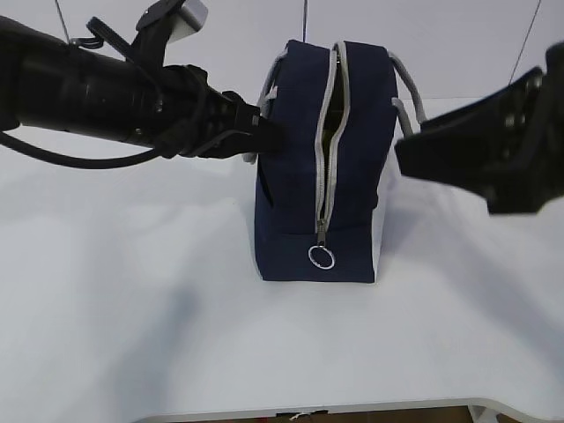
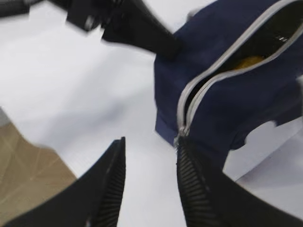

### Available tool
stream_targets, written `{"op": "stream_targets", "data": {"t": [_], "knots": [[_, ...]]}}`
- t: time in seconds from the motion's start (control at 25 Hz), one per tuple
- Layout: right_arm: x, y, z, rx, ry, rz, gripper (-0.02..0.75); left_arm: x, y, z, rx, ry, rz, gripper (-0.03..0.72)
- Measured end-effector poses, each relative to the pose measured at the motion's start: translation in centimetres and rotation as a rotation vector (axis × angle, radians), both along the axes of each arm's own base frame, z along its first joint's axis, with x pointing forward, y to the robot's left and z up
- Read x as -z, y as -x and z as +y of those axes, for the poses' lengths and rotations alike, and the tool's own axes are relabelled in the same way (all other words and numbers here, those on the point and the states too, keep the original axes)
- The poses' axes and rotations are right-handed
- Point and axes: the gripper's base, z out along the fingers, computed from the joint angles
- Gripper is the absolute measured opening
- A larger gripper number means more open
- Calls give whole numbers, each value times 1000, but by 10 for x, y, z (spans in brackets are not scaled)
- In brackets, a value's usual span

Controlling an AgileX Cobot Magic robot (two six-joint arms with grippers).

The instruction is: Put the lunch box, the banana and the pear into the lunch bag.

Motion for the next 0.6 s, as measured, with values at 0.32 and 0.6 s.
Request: {"op": "stream_targets", "data": {"t": [0.32, 0.6], "knots": [[66, 20, 2, -116, -41, 20, 316, 0, 1, -1, 16, 7, 6, -7], [78, 24, 2, -155, -44, -90, 316, -1, 3, -2, 34, 14, 12, -8]]}}
